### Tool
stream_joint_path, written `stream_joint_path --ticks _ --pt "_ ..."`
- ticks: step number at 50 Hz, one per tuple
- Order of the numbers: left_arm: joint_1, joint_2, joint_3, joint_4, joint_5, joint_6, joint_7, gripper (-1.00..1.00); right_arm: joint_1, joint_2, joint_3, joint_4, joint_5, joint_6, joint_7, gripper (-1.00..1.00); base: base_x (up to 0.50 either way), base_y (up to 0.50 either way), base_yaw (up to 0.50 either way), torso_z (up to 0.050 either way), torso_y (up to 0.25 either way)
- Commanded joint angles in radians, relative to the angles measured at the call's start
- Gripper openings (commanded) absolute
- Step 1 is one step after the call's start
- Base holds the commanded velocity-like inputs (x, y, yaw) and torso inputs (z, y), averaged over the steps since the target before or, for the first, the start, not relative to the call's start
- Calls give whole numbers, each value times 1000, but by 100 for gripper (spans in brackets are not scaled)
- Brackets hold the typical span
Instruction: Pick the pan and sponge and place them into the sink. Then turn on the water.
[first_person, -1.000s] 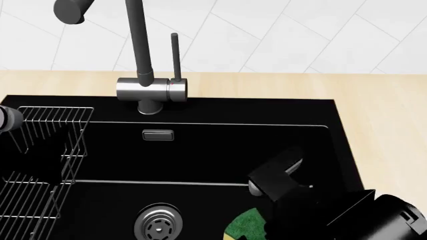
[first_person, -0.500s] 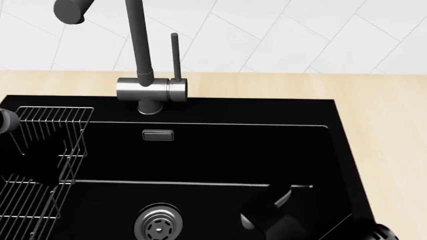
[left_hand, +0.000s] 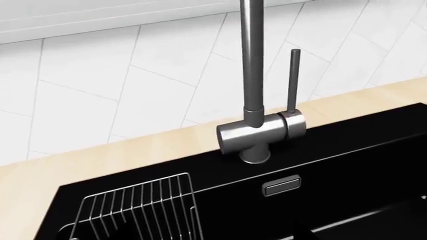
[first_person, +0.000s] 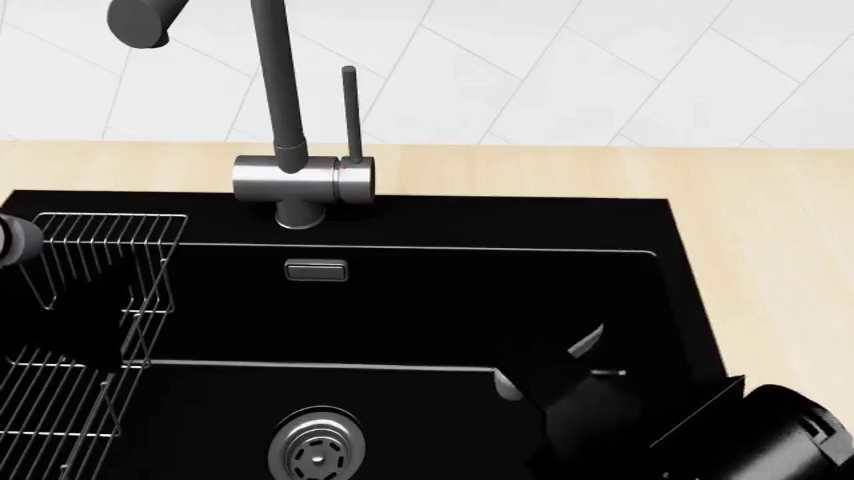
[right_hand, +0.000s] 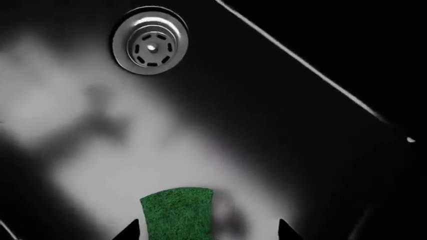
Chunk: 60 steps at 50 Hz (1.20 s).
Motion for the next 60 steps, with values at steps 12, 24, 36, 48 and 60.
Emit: stream_joint_path --ticks 12,24,36,48,60 --pt "2 -11 -5 -3 -7 7 5 100 -18 102 301 -188 75 -201 258 100 0 0 0 0 0" --pt "7 -5 -10 3 3 23 -14 100 -227 125 492 -276 84 -511 384 100 0 0 0 0 0" --pt "17 -5 -19 10 23 44 -43 100 -341 206 561 -372 90 -612 411 100 0 0 0 0 0" --pt "33 -5 -47 6 4 45 -50 100 -344 229 538 -403 36 -609 417 100 0 0 0 0 0" --pt "43 -7 -49 8 1 50 -51 100 -331 240 535 -404 42 -586 417 100 -97 125 0 0 0"
